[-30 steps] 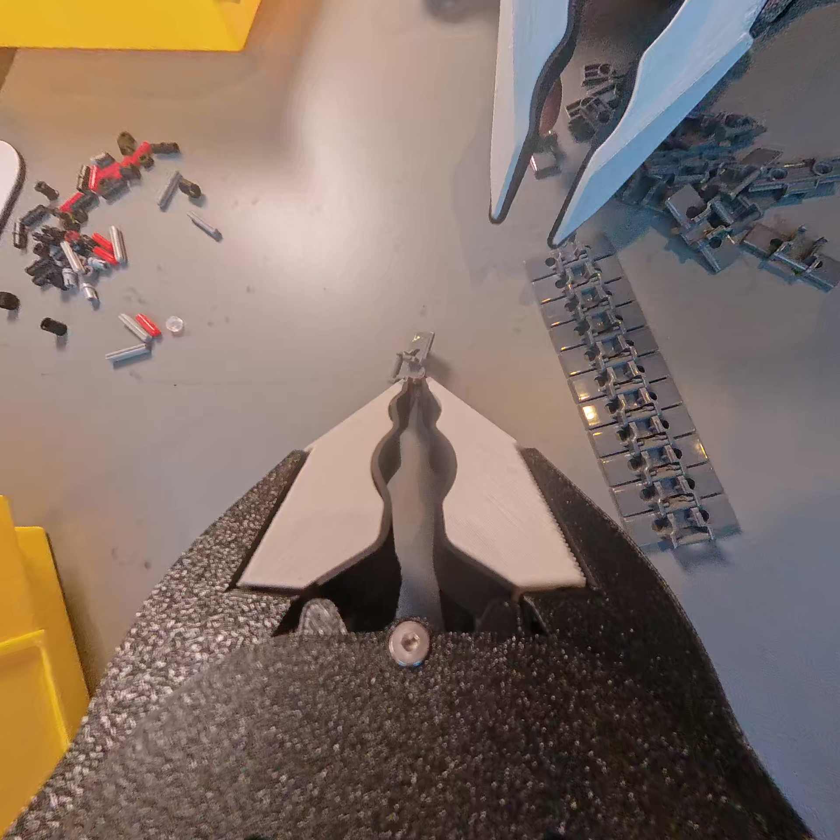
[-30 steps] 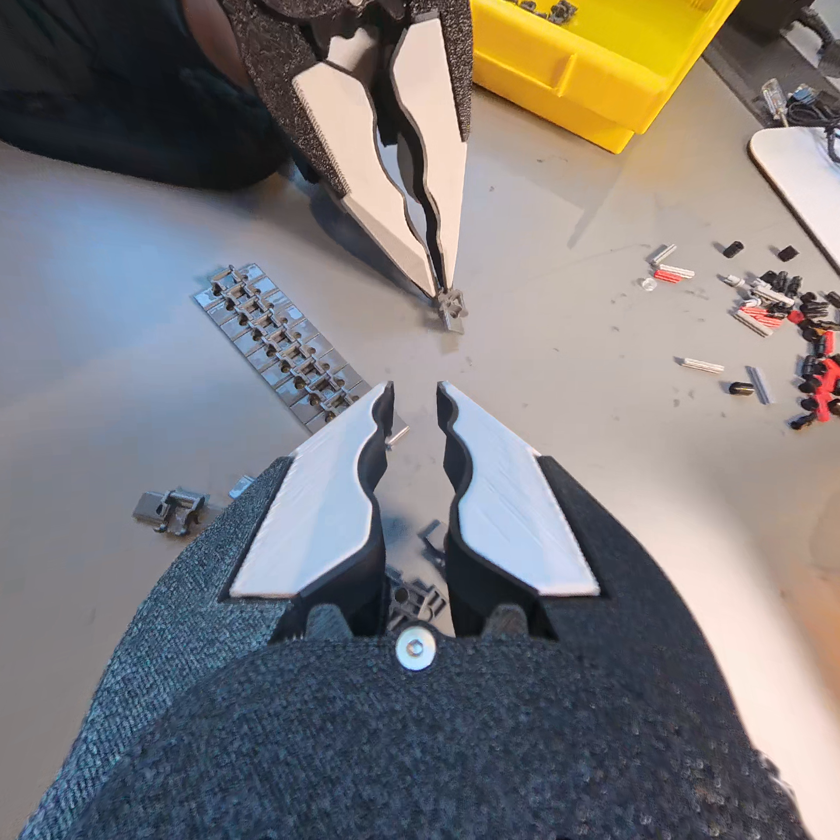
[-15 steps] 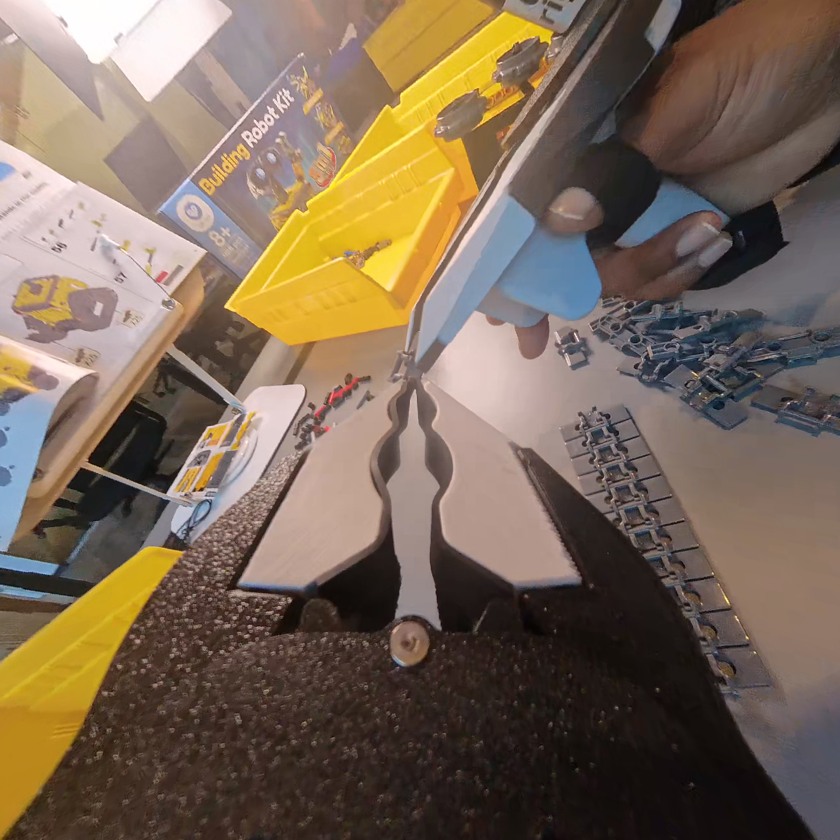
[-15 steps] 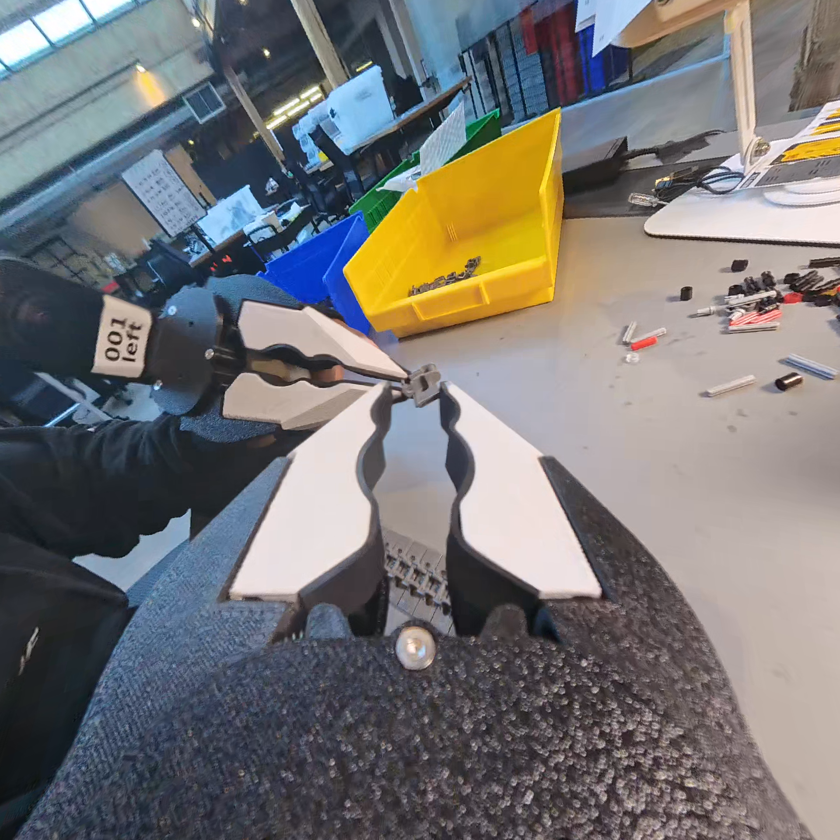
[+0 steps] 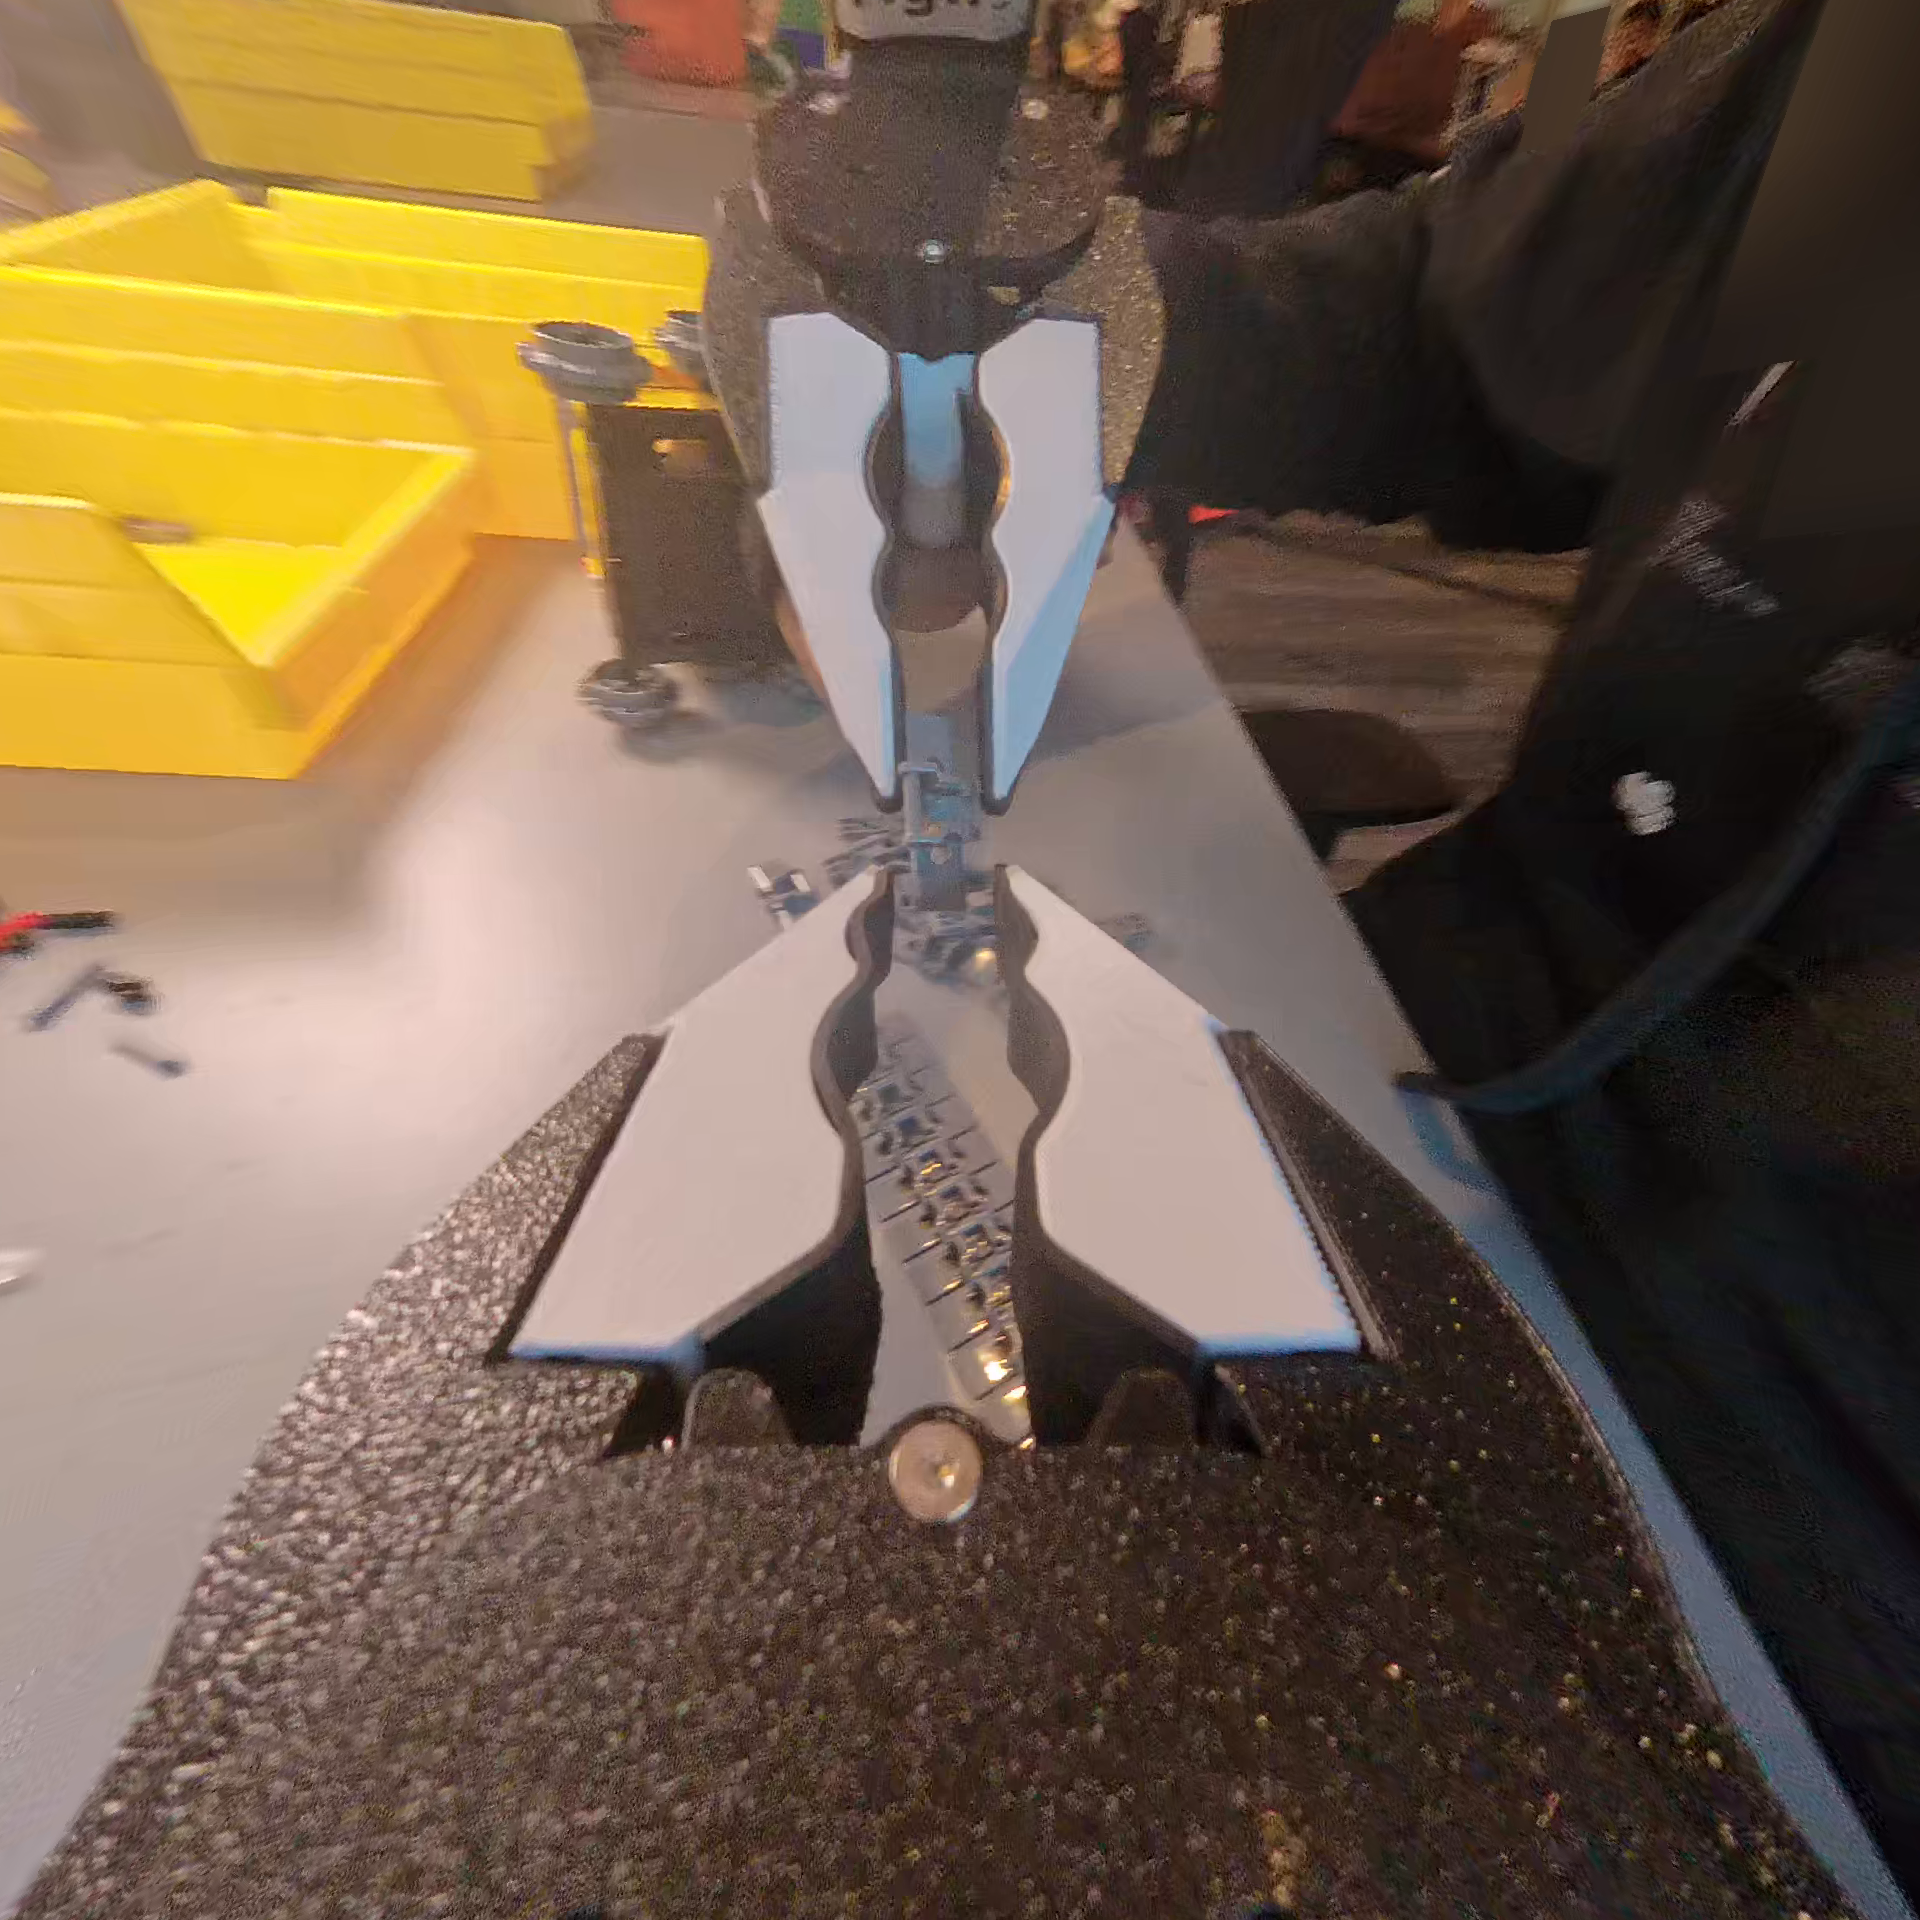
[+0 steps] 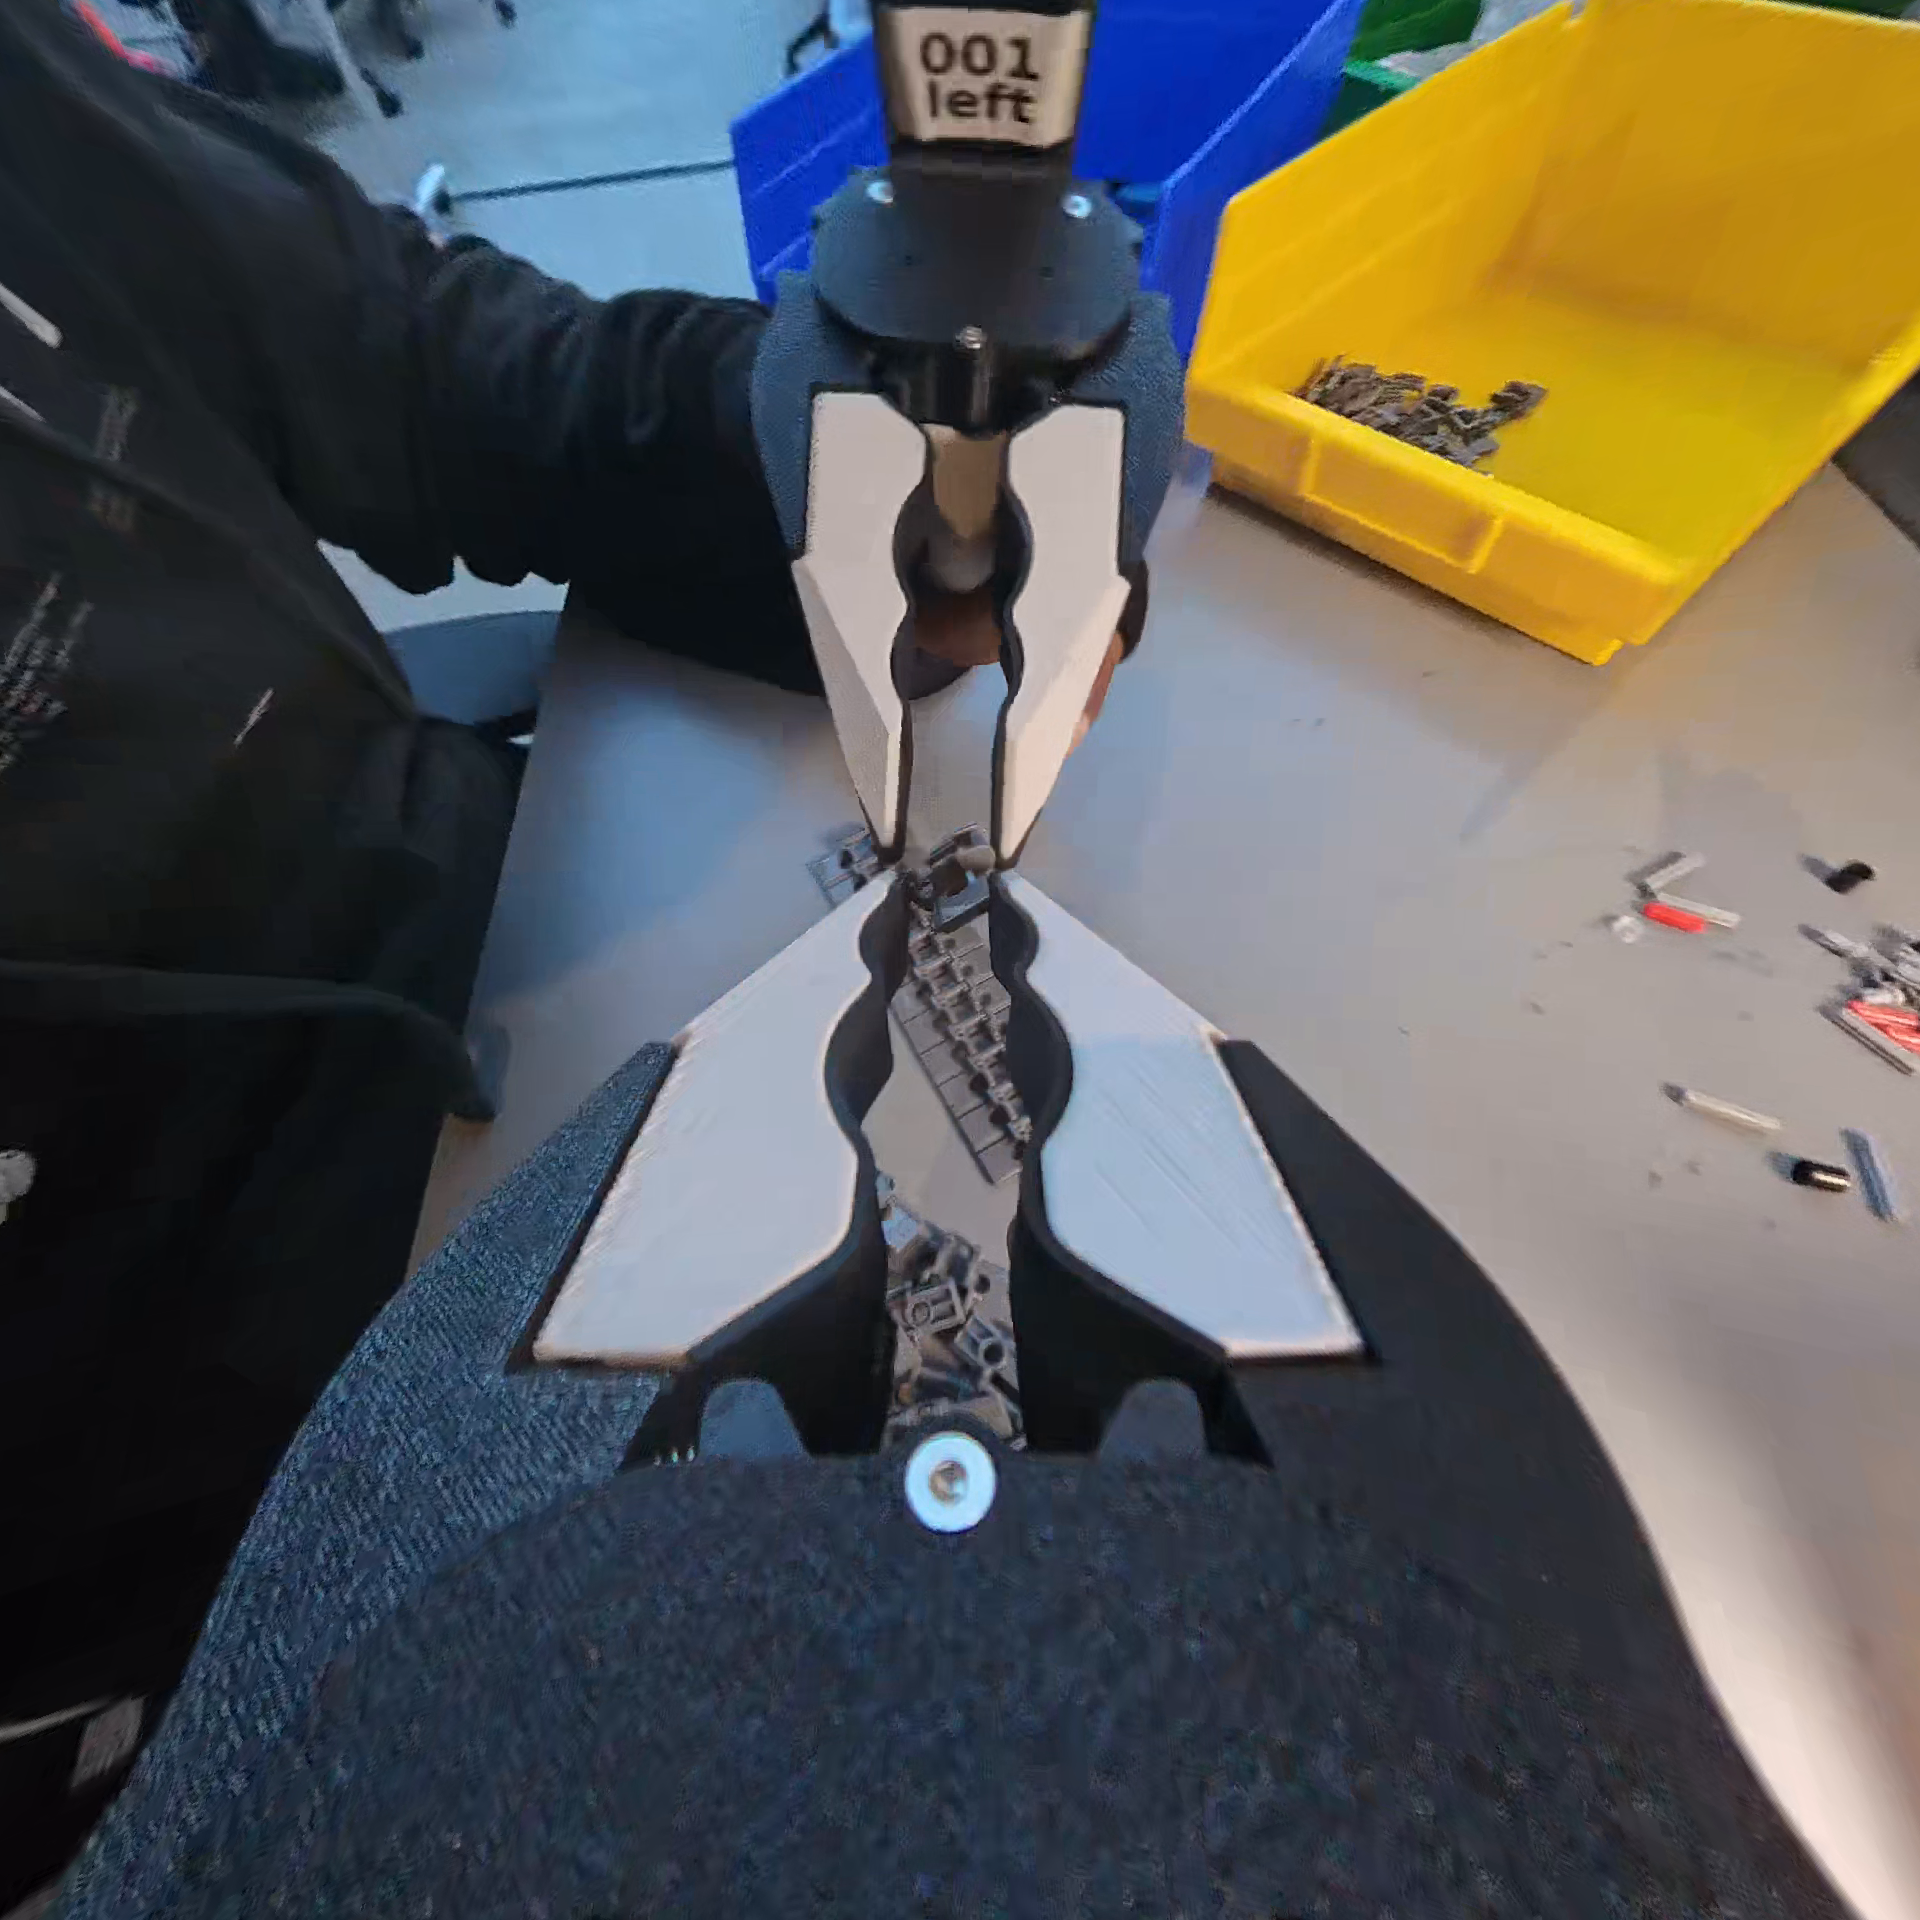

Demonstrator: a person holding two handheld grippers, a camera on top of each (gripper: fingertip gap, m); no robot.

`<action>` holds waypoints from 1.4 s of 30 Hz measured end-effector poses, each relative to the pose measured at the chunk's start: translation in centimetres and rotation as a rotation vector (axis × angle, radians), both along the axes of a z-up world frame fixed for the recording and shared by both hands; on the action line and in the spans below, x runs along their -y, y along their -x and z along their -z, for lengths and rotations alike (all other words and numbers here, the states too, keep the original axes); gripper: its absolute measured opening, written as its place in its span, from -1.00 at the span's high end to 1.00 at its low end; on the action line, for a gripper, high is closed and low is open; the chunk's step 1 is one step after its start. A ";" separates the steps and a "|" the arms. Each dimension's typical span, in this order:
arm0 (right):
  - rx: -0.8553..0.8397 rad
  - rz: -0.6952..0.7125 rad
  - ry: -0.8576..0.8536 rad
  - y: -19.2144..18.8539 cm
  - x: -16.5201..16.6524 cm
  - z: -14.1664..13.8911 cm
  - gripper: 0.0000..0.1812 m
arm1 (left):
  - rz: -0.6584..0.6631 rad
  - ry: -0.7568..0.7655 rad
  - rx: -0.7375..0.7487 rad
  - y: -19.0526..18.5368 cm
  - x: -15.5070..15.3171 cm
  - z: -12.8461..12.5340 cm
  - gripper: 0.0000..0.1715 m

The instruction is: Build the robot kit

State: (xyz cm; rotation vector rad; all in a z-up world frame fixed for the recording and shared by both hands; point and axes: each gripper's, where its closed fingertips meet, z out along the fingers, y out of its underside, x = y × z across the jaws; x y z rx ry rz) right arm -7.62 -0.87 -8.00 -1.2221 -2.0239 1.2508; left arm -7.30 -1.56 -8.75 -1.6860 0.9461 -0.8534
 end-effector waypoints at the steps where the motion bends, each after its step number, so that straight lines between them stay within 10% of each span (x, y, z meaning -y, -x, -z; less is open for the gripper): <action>1: 0.006 -0.022 -0.013 -0.1 0.3 -0.1 0.84 | 0.020 0.011 0.014 -0.3 0.3 -0.1 0.85; 20: -0.177 0.214 0.185 1.5 -0.7 -3.4 0.93 | -0.078 0.125 0.377 0.4 -1.1 -2.9 0.99; 26: 0.224 0.289 0.125 0.5 -3.4 1.5 0.93 | -0.107 0.078 -0.220 1.8 -1.3 3.9 0.88; 33: 0.599 0.326 0.156 -0.9 -3.4 7.7 0.93 | -0.017 0.212 -0.422 0.7 0.4 9.2 0.79; 42: 0.765 0.363 0.198 -1.7 -3.1 10.2 0.94 | -0.086 0.220 -0.502 0.7 0.6 10.1 0.81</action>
